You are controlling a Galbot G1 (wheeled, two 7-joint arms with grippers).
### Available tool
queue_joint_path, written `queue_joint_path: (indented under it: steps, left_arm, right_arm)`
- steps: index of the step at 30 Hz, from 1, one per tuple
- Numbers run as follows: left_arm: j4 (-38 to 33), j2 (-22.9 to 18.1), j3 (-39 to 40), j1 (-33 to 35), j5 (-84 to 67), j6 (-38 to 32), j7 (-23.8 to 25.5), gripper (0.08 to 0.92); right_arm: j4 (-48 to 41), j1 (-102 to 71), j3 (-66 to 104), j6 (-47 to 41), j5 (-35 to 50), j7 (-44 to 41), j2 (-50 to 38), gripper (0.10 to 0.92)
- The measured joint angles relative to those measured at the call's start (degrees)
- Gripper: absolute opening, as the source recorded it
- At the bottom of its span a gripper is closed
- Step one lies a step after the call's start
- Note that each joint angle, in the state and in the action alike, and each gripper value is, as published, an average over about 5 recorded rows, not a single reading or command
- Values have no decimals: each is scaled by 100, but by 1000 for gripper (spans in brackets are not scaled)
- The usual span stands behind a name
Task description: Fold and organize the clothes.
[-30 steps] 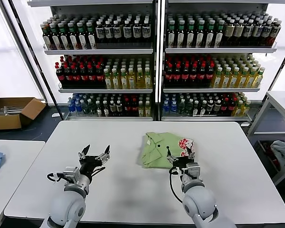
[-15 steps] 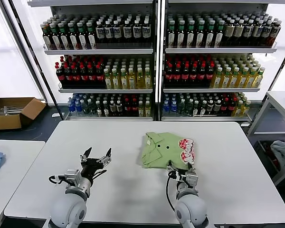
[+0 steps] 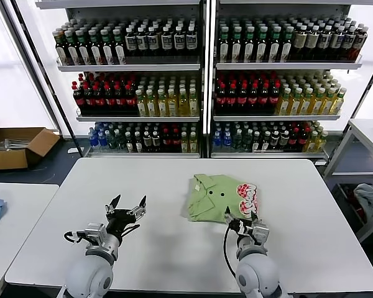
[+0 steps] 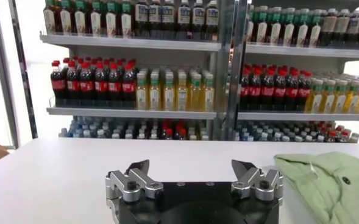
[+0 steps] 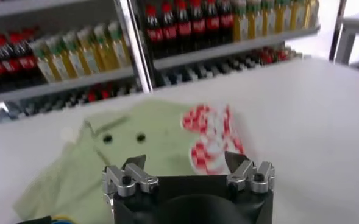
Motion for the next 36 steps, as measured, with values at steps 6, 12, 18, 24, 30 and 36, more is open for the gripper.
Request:
queue_joint_path:
  steps: [6, 12, 18, 24, 30, 36]
  left_arm:
    - [-51, 1, -30, 81, 5, 13, -6, 823]
    - [-60, 15, -101, 157, 5, 20, -15, 823]
    - [-52, 29, -123, 161, -2, 33, -12, 823]
    - [4, 29, -83, 136, -6, 45, 6, 823]
    - [22, 60, -65, 138, -14, 47, 28, 823]
    - [-21, 75, -42, 148, -24, 75, 43, 823]
  right_arm:
    - [-259, 690, -169, 113, -398, -172, 9, 823]
    - [-1166, 1442, -368, 159, -835, -188, 310, 823]
    - [-2057, 1851, -512, 7, -1073, -117, 667, 823]
    - [-2624, 2056, -536, -70, -1148, -83, 874, 823]
    - [-2950, 2159, -503, -77, -1146, -75, 1036, 823]
    - [-3104, 2227, -479, -66, -1023, -139, 1160, 823]
